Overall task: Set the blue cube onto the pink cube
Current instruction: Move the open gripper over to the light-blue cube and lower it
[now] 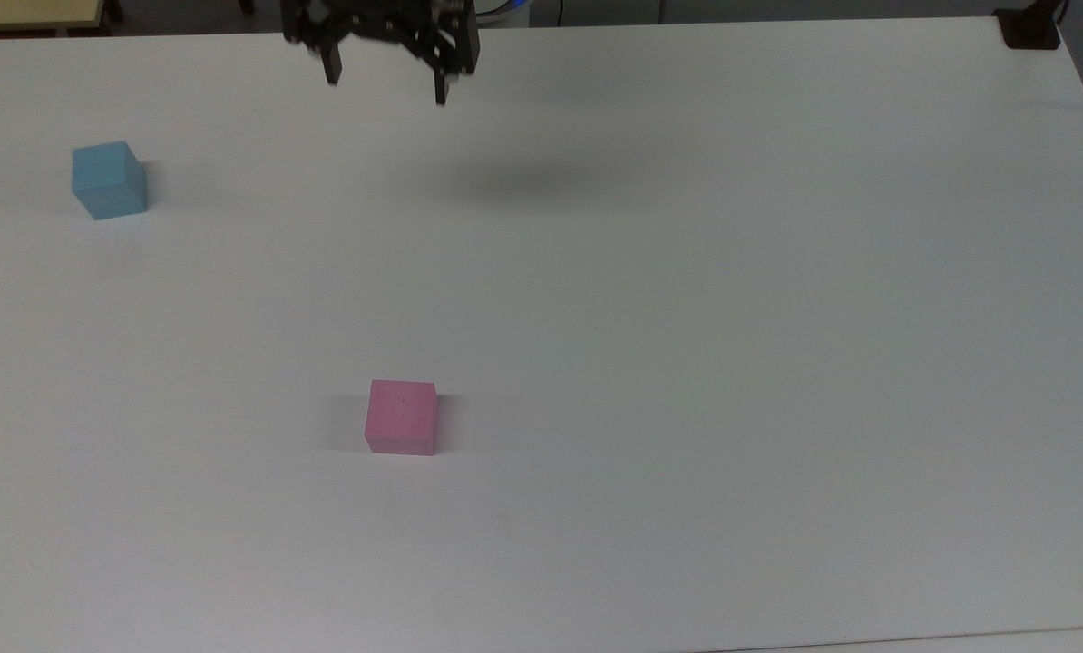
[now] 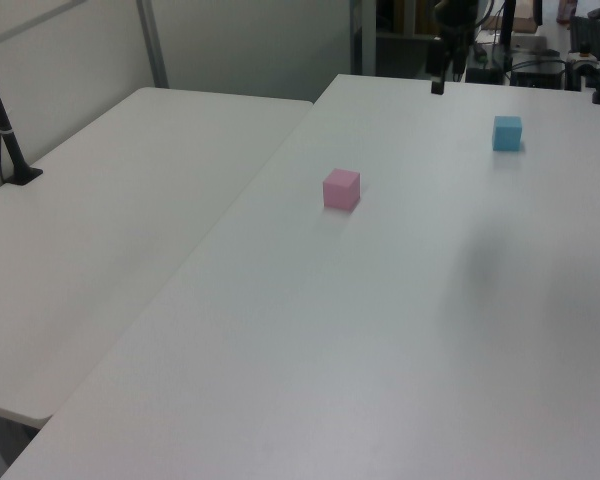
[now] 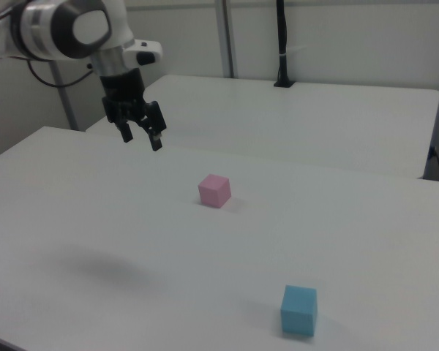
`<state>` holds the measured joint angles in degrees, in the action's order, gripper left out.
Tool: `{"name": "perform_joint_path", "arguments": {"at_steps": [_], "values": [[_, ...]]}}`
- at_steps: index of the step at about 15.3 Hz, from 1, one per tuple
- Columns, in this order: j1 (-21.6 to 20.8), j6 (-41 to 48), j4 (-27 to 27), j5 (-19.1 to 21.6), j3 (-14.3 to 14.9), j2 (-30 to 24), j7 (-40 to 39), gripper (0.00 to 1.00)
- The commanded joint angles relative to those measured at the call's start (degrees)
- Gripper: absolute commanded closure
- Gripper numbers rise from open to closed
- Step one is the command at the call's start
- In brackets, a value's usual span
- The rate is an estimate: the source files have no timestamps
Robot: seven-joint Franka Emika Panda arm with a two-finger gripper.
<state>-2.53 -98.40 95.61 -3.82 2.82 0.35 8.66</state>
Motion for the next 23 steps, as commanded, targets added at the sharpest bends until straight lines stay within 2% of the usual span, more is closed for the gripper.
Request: {"name": "perform_joint_path", "arguments": {"at_steps": [1,10,12,14,17,19,21,23], "values": [[0.5,2.7,1.9,0.8,0.8,-1.4,-9.3,0.0],[0.7,3.0,2.0,0.8,0.9,-1.5,-12.4,0.0],[0.9,3.4,2.0,0.8,2.5,-1.0,-15.9,0.0],[1.2,3.3,2.0,0.4,5.7,0.5,-21.7,0.0],[1.3,0.9,2.6,-0.4,14.8,4.5,-35.1,0.0],[1.5,-3.0,4.1,-0.4,19.7,7.1,-40.9,0.0],[3.0,-9.8,5.6,-0.3,22.2,9.7,-42.1,0.0],[5.2,-16.8,8.5,-0.3,22.8,12.6,-43.5,0.0]]}}
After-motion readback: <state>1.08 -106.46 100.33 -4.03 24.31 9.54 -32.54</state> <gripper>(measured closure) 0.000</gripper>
